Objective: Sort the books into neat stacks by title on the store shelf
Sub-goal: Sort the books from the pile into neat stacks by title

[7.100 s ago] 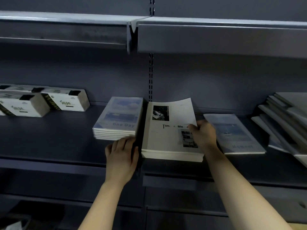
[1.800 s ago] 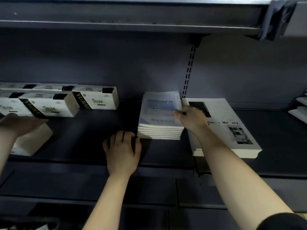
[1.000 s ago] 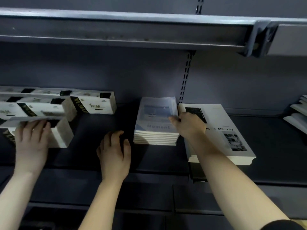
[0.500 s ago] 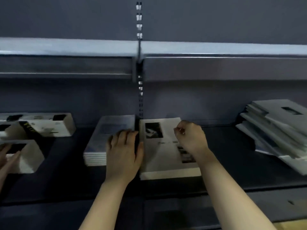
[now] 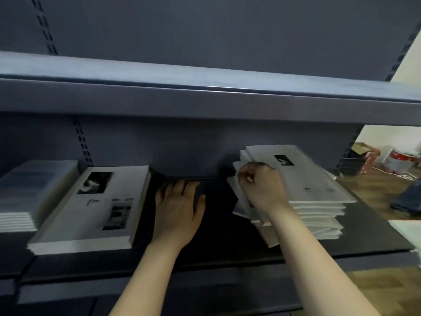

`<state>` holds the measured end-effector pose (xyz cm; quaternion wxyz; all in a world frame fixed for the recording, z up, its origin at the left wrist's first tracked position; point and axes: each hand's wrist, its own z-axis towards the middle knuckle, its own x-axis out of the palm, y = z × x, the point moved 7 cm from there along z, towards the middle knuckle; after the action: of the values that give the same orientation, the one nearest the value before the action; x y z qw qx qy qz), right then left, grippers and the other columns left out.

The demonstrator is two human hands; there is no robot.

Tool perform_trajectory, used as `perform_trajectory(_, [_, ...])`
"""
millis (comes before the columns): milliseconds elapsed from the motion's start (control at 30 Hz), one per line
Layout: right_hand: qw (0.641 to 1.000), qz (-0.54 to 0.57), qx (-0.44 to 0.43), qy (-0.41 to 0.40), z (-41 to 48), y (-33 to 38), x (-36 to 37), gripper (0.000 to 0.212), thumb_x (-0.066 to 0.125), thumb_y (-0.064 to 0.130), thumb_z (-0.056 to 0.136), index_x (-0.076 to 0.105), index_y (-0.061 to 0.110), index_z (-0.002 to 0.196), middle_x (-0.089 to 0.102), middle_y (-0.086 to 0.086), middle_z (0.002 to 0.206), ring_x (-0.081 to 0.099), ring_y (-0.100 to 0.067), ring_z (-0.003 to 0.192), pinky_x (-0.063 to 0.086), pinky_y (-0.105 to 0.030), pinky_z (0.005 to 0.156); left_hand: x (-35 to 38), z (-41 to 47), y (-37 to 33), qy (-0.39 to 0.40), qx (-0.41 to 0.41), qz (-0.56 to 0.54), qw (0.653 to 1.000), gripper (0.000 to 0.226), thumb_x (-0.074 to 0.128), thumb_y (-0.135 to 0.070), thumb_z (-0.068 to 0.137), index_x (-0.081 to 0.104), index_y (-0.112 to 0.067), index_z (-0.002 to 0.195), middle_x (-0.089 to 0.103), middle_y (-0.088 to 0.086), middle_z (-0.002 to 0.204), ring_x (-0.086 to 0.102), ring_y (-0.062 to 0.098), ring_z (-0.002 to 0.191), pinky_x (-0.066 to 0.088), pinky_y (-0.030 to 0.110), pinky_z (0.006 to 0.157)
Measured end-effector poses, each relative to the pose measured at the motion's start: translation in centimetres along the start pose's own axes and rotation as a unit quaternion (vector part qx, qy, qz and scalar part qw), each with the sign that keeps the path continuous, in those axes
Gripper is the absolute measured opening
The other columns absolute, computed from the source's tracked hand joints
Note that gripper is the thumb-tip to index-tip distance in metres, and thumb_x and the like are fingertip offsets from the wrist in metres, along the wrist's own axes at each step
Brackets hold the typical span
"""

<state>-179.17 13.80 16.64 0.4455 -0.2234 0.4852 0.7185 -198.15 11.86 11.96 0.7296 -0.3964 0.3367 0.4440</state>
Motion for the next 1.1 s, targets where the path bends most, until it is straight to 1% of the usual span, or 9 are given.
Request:
perform_trajectory(133, [0.999, -0.032, 0.003, -0.004, 0.6, -5.3, -3.4, 0.02, 0.056, 0.017, 0.089, 0.074, 0.01, 0.092, 0.073, -0.01, 0.091, 0.065, -0.031, 0.089, 0.048, -0.03, 0.072, 1.8, 0.4, -4.9, 0.008, -0.005, 0.005, 1.0, 0.046, 0.029, -0.042, 0.095, 0.05, -0.023, 0.13, 0.053, 0.002, 0.132, 0.048, 0.024, 0.118, 0.026, 0.039, 0.103])
perform_trajectory(333, [0.997, -0.064, 0.044, -0.008, 1.0, -11.8, -7.0, 0.028, 0.053, 0.018, 0.088, 0.06, 0.013, 0.061, 0.063, -0.007, 0.066, 0.06, -0.031, 0.069, 0.047, -0.032, 0.059, 3.4, 1.3, -9.7, 0.018, 0.007, 0.006, 1.0, 0.038, 0.039, -0.037, 0.095, 0.048, -0.025, 0.13, 0.051, -0.001, 0.133, 0.045, 0.022, 0.119, 0.024, 0.035, 0.102])
perform_trajectory(433, [0.994, -0.079, 0.072, 0.007, 0.9, -14.4, -7.5, 0.034, 0.052, 0.036, 0.09, 0.071, 0.013, 0.074, 0.068, -0.012, 0.078, 0.062, -0.037, 0.083, 0.055, -0.04, 0.072, 3.9, 1.7, -11.3, 0.022, 0.01, 0.014, 1.0, 0.044, 0.029, -0.042, 0.093, 0.046, -0.027, 0.131, 0.05, -0.003, 0.133, 0.044, 0.02, 0.12, 0.024, 0.036, 0.104])
perform_trajectory(567, [0.982, -0.14, 0.128, 0.004, 0.8, -17.5, -8.8, 0.048, 0.049, 0.058, 0.085, 0.071, 0.015, 0.092, 0.061, -0.013, 0.108, 0.048, -0.038, 0.112, 0.045, -0.043, 0.091, 4.5, 2.0, -12.9, 0.013, 0.015, 0.021, 1.0, 0.062, 0.011, -0.051, 0.087, 0.048, -0.025, 0.129, 0.052, -0.002, 0.13, 0.047, 0.021, 0.118, 0.025, 0.036, 0.101])
perform_trajectory(633, [0.975, -0.156, 0.156, 0.04, 1.0, -19.1, -8.7, 0.069, 0.042, 0.074, 0.075, 0.068, 0.016, 0.101, 0.06, -0.013, 0.114, 0.047, -0.036, 0.116, 0.043, -0.043, 0.089, 4.7, 2.0, -13.4, 0.012, 0.015, 0.02, 1.0, 0.065, 0.009, -0.051, 0.086, 0.048, -0.024, 0.13, 0.052, -0.001, 0.131, 0.047, 0.021, 0.118, 0.025, 0.037, 0.101])
perform_trajectory(733, [0.975, -0.091, 0.196, 0.059, 1.2, -20.9, -8.2, 0.08, 0.039, 0.088, 0.059, 0.065, 0.016, 0.082, 0.063, -0.013, 0.098, 0.057, -0.032, 0.096, 0.044, -0.035, 0.068, 5.2, 2.1, -13.9, 0.015, 0.012, 0.02, 1.0, 0.065, 0.008, -0.051, 0.086, 0.046, -0.025, 0.131, 0.051, -0.001, 0.132, 0.046, 0.022, 0.119, 0.024, 0.038, 0.102])
perform_trajectory(833, [0.975, -0.024, 0.214, 0.062, 1.0, -21.0, -8.6, 0.067, 0.06, 0.075, 0.068, 0.063, 0.009, 0.076, 0.065, -0.006, 0.075, 0.061, -0.021, 0.069, 0.038, -0.027, 0.049, 5.4, 2.2, -14.2, 0.019, 0.007, 0.019, 1.0, 0.065, 0.007, -0.051, 0.086, 0.045, -0.026, 0.132, 0.051, -0.001, 0.133, 0.045, 0.022, 0.12, 0.022, 0.038, 0.103])
perform_trajectory(900, [0.976, 0.006, 0.209, 0.06, 1.0, -21.0, -8.9, 0.061, 0.067, 0.068, 0.07, 0.063, 0.007, 0.074, 0.065, -0.004, 0.069, 0.062, -0.018, 0.064, 0.038, -0.026, 0.047, 5.5, 2.1, -14.4, 0.02, 0.007, 0.018, 1.0, 0.064, 0.008, -0.051, 0.087, 0.045, -0.026, 0.132, 0.051, -0.001, 0.132, 0.045, 0.022, 0.119, 0.023, 0.039, 0.103])
perform_trajectory(1100, [0.979, 0.015, 0.198, 0.037, 1.7, -21.4, -9.3, 0.051, 0.059, 0.05, 0.083, 0.062, 0.001, 0.068, 0.062, -0.005, 0.06, 0.063, -0.024, 0.059, 0.04, -0.023, 0.046, 5.3, 2.1, -14.3, 0.016, 0.006, 0.021, 1.0, 0.062, 0.01, -0.05, 0.087, 0.046, -0.026, 0.132, 0.052, -0.001, 0.131, 0.046, 0.022, 0.118, 0.023, 0.037, 0.102])
